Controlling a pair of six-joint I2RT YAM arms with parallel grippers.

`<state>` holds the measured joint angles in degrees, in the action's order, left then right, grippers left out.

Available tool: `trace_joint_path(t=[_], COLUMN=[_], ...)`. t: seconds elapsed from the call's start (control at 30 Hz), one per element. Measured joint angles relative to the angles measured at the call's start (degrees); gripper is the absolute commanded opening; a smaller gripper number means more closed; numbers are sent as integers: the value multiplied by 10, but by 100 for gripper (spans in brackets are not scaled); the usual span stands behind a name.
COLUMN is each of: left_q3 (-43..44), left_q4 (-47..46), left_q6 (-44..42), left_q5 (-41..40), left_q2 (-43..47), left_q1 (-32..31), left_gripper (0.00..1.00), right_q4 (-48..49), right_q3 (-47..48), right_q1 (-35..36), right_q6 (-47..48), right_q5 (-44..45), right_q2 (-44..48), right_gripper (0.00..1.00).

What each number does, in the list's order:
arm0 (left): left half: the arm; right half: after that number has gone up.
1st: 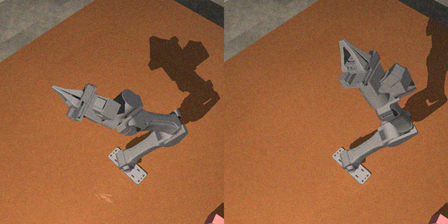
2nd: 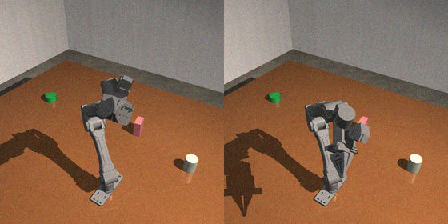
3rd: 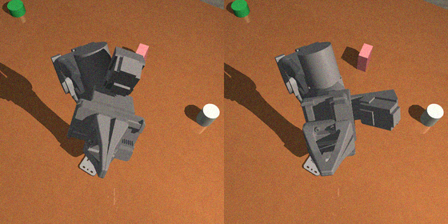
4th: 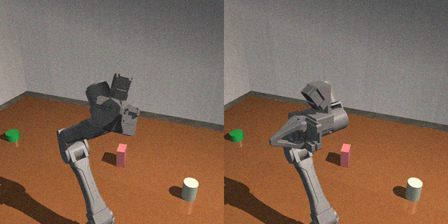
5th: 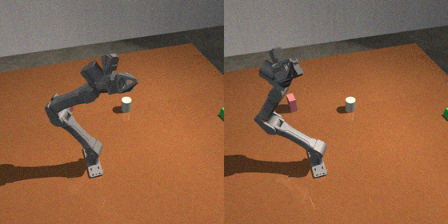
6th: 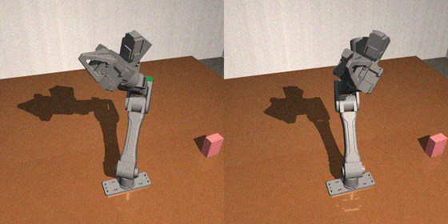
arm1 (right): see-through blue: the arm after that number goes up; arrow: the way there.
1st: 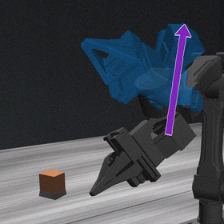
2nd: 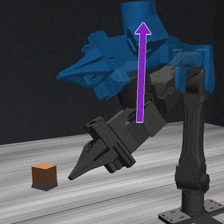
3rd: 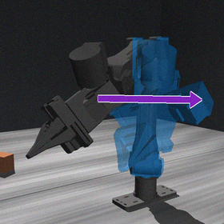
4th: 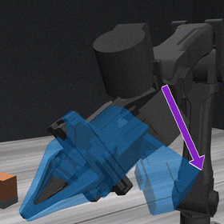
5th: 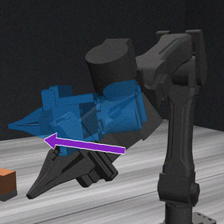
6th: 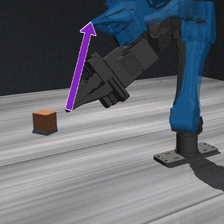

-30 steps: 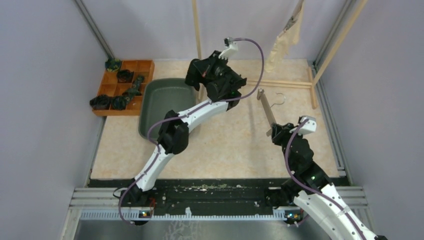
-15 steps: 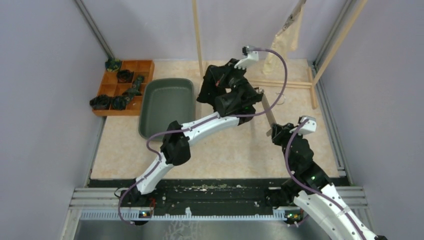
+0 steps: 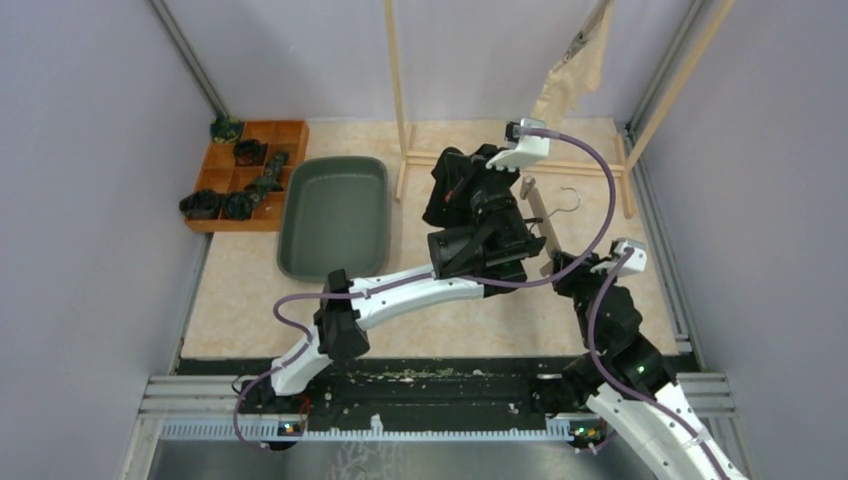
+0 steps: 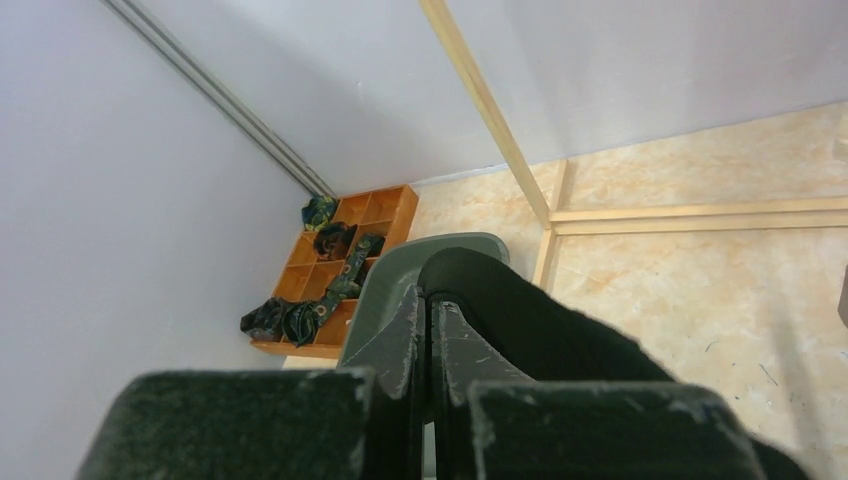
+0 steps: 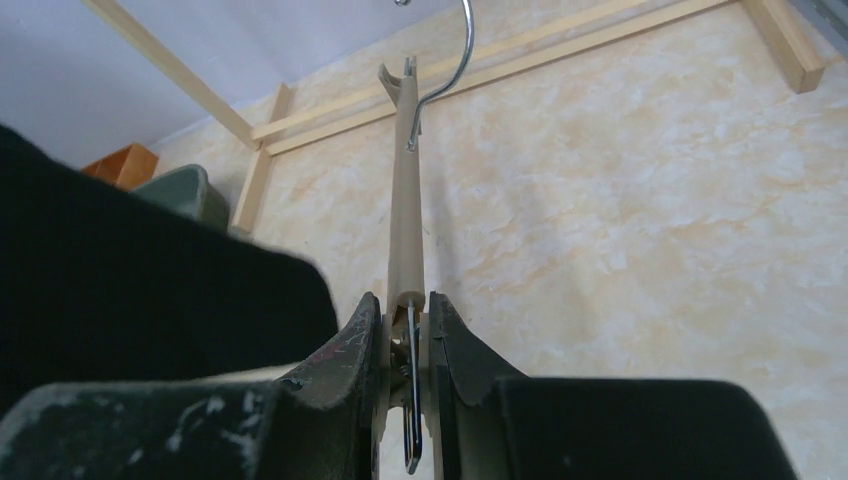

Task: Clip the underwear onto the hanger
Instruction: Flatten out the underwear at the center of the board.

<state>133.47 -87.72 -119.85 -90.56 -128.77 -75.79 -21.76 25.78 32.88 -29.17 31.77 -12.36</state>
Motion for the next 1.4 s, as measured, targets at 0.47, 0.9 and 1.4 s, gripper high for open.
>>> trace_joint_path(t=[0.47,0.9,1.4], left_q3=[8,35,-181], left_q4=[0,684,1086], left_q6=[0,535,1021], left_q5=[2,187,613], left_q2=[6,132,307], left_q1=[-73,-107,158], left_gripper=[0,0,0], right_q4=[-30,-72,-109], right_q3=[21,51,74], right_q1=[0,0,0], right_q6=[0,-6,-7], right_q5=[1,0,2], right_q2=[15,48,75], right_gripper=[0,0,0])
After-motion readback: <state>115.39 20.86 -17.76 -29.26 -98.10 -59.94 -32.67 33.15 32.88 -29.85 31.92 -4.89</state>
